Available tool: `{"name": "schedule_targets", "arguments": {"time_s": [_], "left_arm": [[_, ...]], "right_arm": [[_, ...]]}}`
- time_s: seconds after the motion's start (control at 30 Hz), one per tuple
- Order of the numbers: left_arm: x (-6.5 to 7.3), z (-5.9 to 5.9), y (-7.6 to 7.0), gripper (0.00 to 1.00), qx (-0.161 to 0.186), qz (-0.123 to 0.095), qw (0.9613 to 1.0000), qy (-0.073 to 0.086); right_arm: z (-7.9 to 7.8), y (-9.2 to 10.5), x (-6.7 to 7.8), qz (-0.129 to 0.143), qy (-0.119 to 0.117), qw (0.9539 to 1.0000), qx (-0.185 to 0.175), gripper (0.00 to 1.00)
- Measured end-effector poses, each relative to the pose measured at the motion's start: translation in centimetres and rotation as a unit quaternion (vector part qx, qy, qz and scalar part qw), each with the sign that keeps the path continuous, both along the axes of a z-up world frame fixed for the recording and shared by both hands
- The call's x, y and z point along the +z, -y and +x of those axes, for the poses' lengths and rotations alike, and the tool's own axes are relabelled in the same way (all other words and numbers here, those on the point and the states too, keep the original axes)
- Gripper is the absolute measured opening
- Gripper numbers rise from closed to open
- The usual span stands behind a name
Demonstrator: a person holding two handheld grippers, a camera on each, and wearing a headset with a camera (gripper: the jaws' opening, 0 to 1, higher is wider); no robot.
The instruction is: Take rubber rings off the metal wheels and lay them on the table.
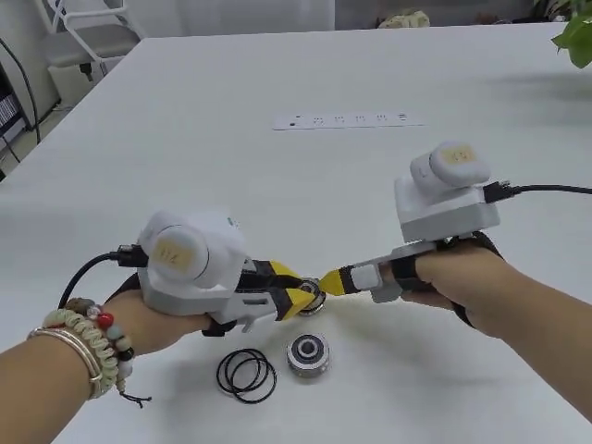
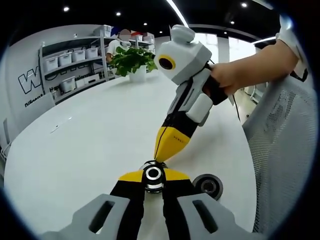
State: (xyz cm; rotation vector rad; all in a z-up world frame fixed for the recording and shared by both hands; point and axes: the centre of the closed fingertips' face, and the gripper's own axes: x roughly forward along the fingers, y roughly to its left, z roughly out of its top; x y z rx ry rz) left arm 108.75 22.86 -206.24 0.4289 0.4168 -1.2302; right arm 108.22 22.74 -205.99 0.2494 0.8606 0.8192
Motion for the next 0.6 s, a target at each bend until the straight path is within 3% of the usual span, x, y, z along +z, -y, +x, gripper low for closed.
{"name": "schedule_targets", "arguments": {"time_s": [0.13,0.27,0.3,0.33,0.37,0.4,0.5,0.6], "left_arm": [[0.0,0.0,0.0,0.07,-0.002,0.0,1.0,0.002],[0.0,0.0,0.0,0.07,-0.001,0.0,1.0,0.002],[0.0,0.0,0.0,0.07,0.0,0.0,1.0,0.002],[0.0,0.0,0.0,0.07,0.0,0.0,1.0,0.001],[0.0,0.0,0.0,0.07,0.002,-0.001,1.0,0.0],[0.0,0.0,0.0,0.07,0.002,-0.001,1.0,0.001],[0.1,0.1,0.0,0.07,0.003,0.0,1.0,0.004],[0.1,0.1,0.0,0.07,0.003,0.004,1.0,0.008]], "right_arm": [[0.0,-0.2,0.2,0.001,0.005,1.0,0.007,0.0],[-0.3,-1.4,1.4,0.029,0.006,0.9993,0.024,0.0],[0.5,-1.9,2.3,0.049,0.032,0.9982,0.014,0.0],[0.2,-1.7,2.0,0.037,0.022,0.999,0.014,0.0],[0.5,-0.9,1.2,-0.01,0.026,0.9995,0.015,0.0],[0.7,-0.8,1.2,-0.019,0.038,0.999,0.012,0.0],[0.8,-0.6,1.0,-0.004,0.022,0.9998,0.0,0.0],[0.9,-0.1,0.4,-0.014,0.018,0.9997,-0.007,0.0]]}}
